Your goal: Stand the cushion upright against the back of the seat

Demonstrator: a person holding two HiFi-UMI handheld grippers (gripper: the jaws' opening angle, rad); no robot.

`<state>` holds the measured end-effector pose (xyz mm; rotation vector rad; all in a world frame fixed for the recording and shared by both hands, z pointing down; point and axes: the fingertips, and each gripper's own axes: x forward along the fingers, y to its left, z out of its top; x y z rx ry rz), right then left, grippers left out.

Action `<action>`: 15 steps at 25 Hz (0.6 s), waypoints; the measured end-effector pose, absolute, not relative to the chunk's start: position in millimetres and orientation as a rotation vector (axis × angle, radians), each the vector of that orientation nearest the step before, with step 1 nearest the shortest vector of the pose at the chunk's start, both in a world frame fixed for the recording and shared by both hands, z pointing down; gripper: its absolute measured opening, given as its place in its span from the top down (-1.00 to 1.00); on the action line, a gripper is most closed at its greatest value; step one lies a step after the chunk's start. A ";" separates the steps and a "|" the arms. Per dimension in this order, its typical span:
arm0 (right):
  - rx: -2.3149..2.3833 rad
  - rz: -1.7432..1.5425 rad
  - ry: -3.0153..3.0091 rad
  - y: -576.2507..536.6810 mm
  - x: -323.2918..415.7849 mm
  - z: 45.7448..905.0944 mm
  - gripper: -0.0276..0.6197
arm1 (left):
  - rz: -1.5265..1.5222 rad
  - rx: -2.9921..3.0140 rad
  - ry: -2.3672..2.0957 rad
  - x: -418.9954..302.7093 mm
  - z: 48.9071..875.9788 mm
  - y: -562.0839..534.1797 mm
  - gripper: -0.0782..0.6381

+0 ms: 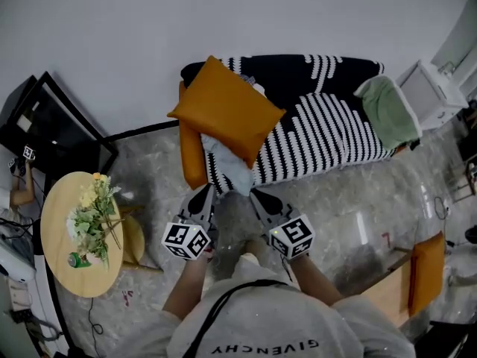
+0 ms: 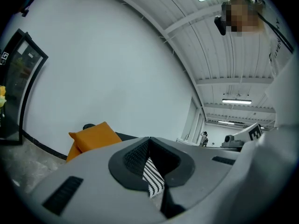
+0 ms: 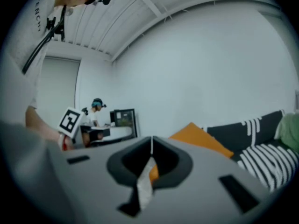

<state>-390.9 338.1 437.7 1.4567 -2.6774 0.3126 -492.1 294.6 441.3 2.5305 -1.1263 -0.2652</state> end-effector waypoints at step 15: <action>1.375 0.312 -2.713 258.5 -359.8 446.9 0.86 | -0.242 2.495 -1.185 -450.9 452.2 225.4 0.71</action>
